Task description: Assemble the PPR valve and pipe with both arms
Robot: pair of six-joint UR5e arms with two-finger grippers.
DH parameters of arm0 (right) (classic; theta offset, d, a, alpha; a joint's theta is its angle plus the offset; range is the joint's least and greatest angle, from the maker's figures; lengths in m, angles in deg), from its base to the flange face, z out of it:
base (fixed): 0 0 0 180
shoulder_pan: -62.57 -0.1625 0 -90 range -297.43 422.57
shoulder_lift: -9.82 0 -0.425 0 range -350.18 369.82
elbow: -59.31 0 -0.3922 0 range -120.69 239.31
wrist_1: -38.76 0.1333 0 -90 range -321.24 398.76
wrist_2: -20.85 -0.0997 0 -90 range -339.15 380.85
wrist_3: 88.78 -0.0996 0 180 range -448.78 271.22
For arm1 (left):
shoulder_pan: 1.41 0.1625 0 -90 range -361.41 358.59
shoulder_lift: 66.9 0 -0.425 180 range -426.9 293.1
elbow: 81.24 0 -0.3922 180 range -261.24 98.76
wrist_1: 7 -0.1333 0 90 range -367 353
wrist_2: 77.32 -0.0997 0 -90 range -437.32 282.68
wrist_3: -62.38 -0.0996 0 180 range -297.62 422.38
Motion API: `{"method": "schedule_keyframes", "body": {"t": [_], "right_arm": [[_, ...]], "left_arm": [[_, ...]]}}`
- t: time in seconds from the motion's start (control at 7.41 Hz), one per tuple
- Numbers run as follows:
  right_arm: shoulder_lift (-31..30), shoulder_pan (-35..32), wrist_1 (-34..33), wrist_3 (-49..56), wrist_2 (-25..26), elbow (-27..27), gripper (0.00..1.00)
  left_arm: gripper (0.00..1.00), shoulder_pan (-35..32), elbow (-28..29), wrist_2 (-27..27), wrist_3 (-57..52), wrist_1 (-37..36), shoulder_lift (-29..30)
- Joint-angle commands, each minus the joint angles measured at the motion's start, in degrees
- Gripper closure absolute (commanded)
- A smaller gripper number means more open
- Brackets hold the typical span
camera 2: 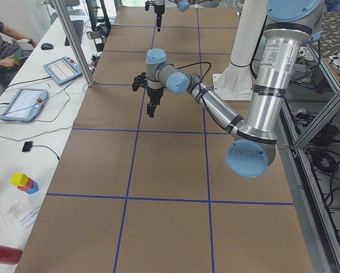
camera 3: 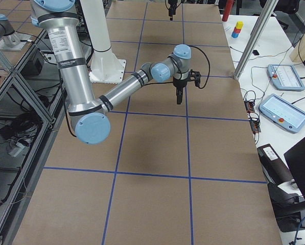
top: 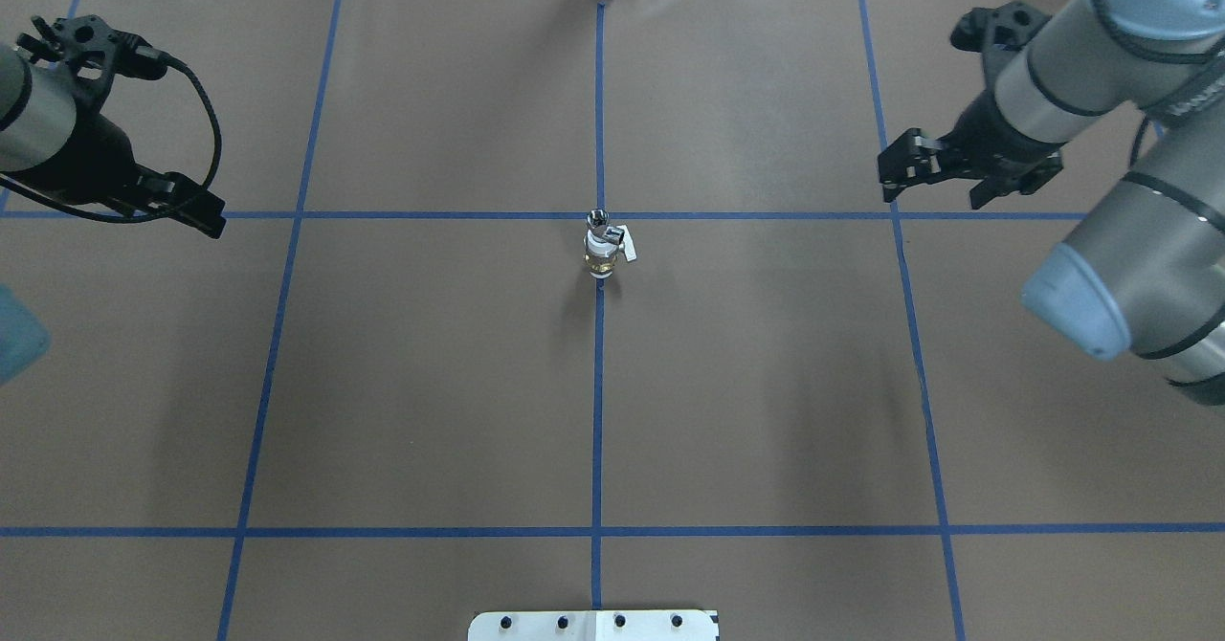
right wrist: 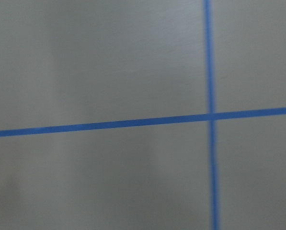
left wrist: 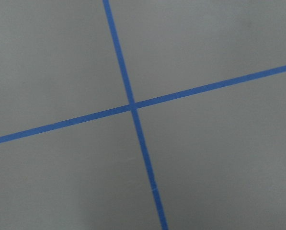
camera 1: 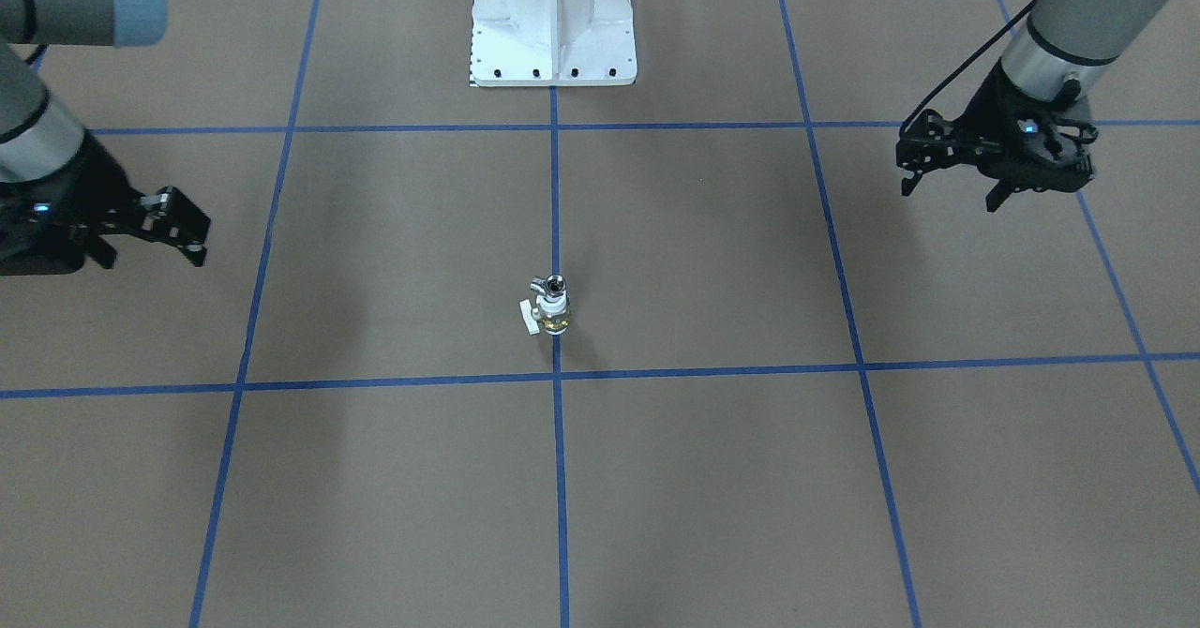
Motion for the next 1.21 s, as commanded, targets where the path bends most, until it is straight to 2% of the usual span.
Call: {"method": "schedule_keyframes", "body": {"t": [0.0, 0.13, 0.27, 0.4, 0.54, 1.08], "right_arm": [[-9.2, -9.0, 1.2, 14.6, -2.9, -0.1, 0.0], [-11.3, -12.0, 1.2, 19.2, -4.0, -0.4, 0.0], [-12.0, -14.7, 1.2, 24.6, -7.0, -2.8, 0.0], [-12.0, -16.8, 1.3, 27.9, -9.2, -5.8, 0.0], [-11.8, -18.6, 1.3, 30.1, -9.1, -7.9, 0.0], [-12.0, -20.3, 0.8, 30.6, -8.7, -9.6, 0.0]], "left_arm": [[0.01, -8.2, 1.0, 5.3, -13.9, 0.3, -6.2], [0.01, -11.4, 3.0, 5.5, -16.2, 0.0, -6.4], [0.01, -15.9, 6.6, 8.3, -17.9, 0.1, -6.6], [0.01, -17.4, 9.6, 10.4, -26.1, -0.1, -6.7], [0.01, -19.6, 11.2, 9.9, -30.1, -0.2, -6.8], [0.01, -22.0, 12.0, 8.2, -30.3, -1.0, -9.3]]}}
